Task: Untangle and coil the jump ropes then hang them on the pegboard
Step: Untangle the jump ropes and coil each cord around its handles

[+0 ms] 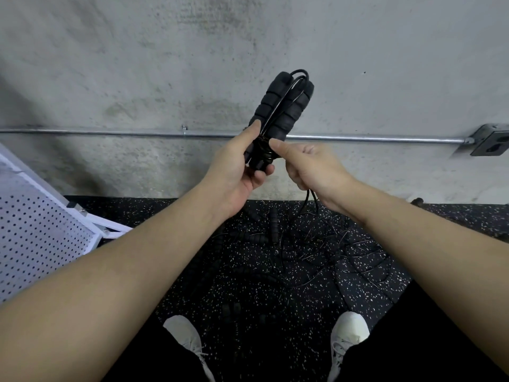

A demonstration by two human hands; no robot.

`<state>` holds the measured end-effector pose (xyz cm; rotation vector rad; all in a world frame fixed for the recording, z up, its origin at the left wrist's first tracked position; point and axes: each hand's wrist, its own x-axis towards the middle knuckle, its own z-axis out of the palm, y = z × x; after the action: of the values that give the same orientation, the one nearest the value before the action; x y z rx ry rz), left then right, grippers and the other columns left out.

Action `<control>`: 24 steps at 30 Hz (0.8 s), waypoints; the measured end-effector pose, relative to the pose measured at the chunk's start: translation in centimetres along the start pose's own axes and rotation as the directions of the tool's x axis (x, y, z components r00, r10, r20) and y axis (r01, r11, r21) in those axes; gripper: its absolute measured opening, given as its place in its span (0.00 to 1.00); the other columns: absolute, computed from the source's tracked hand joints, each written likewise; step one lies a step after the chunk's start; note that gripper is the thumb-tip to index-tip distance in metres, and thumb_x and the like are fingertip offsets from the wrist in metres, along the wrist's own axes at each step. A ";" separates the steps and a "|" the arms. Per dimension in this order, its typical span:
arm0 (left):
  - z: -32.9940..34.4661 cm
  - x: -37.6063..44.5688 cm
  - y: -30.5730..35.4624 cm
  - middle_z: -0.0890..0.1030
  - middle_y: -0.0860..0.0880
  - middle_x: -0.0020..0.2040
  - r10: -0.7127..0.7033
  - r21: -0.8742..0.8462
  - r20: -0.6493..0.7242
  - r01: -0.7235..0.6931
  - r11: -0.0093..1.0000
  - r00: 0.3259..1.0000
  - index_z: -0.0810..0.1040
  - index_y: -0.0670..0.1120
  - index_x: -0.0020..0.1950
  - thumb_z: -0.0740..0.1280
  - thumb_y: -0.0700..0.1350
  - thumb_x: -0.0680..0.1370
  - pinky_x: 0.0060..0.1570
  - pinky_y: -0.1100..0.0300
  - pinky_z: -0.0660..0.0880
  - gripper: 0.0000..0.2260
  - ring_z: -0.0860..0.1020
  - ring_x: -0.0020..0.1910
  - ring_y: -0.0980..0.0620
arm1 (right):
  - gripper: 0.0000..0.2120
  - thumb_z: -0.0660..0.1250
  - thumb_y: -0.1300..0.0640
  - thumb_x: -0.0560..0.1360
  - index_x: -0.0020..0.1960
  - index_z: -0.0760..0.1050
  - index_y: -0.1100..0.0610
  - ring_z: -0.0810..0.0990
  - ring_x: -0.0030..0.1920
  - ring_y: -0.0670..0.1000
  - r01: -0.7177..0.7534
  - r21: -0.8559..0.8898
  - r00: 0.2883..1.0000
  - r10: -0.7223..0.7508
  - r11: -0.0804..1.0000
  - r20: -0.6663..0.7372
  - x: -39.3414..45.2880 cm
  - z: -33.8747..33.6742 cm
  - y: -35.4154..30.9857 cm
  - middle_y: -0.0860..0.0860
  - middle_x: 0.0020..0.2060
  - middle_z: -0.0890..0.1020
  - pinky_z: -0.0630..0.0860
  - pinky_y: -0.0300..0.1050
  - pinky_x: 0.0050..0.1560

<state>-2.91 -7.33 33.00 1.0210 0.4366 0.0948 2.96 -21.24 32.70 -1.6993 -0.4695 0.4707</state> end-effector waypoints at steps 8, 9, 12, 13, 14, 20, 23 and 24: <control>-2.5 1.1 3.2 0.80 0.48 0.42 -0.030 -0.390 0.091 0.063 0.919 0.995 0.79 0.42 0.54 0.65 0.52 0.82 0.15 0.70 0.61 0.13 0.70 0.23 0.57 | 0.17 0.56 0.50 0.86 0.43 0.76 0.53 0.62 0.28 0.45 0.109 -0.096 0.972 -0.086 0.989 0.218 0.3 -1.5 0.8 0.44 0.27 0.66 0.61 0.38 0.29; -2.7 1.0 3.3 0.81 0.48 0.44 -0.032 -0.396 0.136 0.084 0.914 0.990 0.79 0.42 0.54 0.64 0.53 0.82 0.15 0.70 0.60 0.14 0.69 0.22 0.57 | 0.15 0.56 0.52 0.86 0.45 0.76 0.52 0.63 0.29 0.45 0.125 -0.120 0.962 -0.091 0.985 0.258 0.2 -1.5 1.0 0.43 0.28 0.67 0.62 0.37 0.30; -2.4 0.5 2.9 0.83 0.48 0.47 -0.092 -0.342 0.294 0.195 0.919 0.951 0.80 0.41 0.55 0.63 0.53 0.81 0.13 0.70 0.60 0.16 0.69 0.20 0.58 | 0.12 0.59 0.52 0.85 0.47 0.79 0.47 0.66 0.31 0.44 0.150 -0.251 0.953 -0.072 0.956 0.294 0.6 -1.4 1.6 0.40 0.30 0.70 0.65 0.39 0.33; -2.2 0.3 2.7 0.84 0.48 0.49 -0.124 -0.291 0.334 0.228 0.929 0.934 0.80 0.42 0.56 0.63 0.53 0.79 0.13 0.70 0.61 0.16 0.69 0.20 0.58 | 0.12 0.61 0.51 0.84 0.45 0.79 0.47 0.66 0.30 0.44 0.147 -0.300 0.960 -0.063 0.943 0.273 0.8 -1.5 1.7 0.40 0.28 0.71 0.65 0.38 0.33; -2.1 0.1 2.6 0.84 0.48 0.52 -0.150 -0.229 0.362 0.244 0.942 0.920 0.81 0.42 0.57 0.64 0.53 0.78 0.13 0.70 0.60 0.17 0.68 0.19 0.58 | 0.11 0.63 0.50 0.83 0.43 0.79 0.48 0.66 0.29 0.42 0.150 -0.335 0.966 -0.065 0.930 0.252 0.8 -1.6 1.7 0.40 0.26 0.71 0.65 0.37 0.32; -1.9 0.0 2.2 0.80 0.41 0.54 -0.301 0.179 0.344 0.253 0.951 0.889 0.84 0.44 0.52 0.65 0.53 0.74 0.14 0.70 0.59 0.15 0.69 0.22 0.55 | 0.15 0.74 0.49 0.74 0.39 0.78 0.60 0.67 0.26 0.40 0.129 -0.376 0.988 -0.087 0.918 0.129 1.4 -3.7 1.3 0.40 0.23 0.72 0.64 0.32 0.31; -1.8 -0.2 1.6 0.81 0.42 0.45 -0.419 0.370 0.372 0.282 0.885 0.828 0.85 0.44 0.44 0.66 0.52 0.74 0.15 0.69 0.59 0.13 0.69 0.21 0.54 | 0.14 0.72 0.65 0.76 0.37 0.73 0.51 0.76 0.29 0.32 0.118 -0.447 0.987 -0.057 0.887 0.148 1.3 -5.2 1.8 0.38 0.26 0.78 0.70 0.26 0.37; -1.7 -0.3 1.3 0.81 0.43 0.43 -0.454 0.433 0.385 0.277 0.857 0.803 0.85 0.44 0.43 0.66 0.51 0.74 0.15 0.68 0.59 0.13 0.68 0.21 0.54 | 0.18 0.68 0.70 0.77 0.38 0.70 0.50 0.75 0.27 0.30 0.068 -0.446 0.990 -0.004 0.893 0.143 1.2 -5.4 1.8 0.37 0.24 0.76 0.71 0.26 0.36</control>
<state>-3.74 -5.35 33.45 1.2514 0.1926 -0.6105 6.99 -25.29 31.76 -2.1073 -0.7560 0.4795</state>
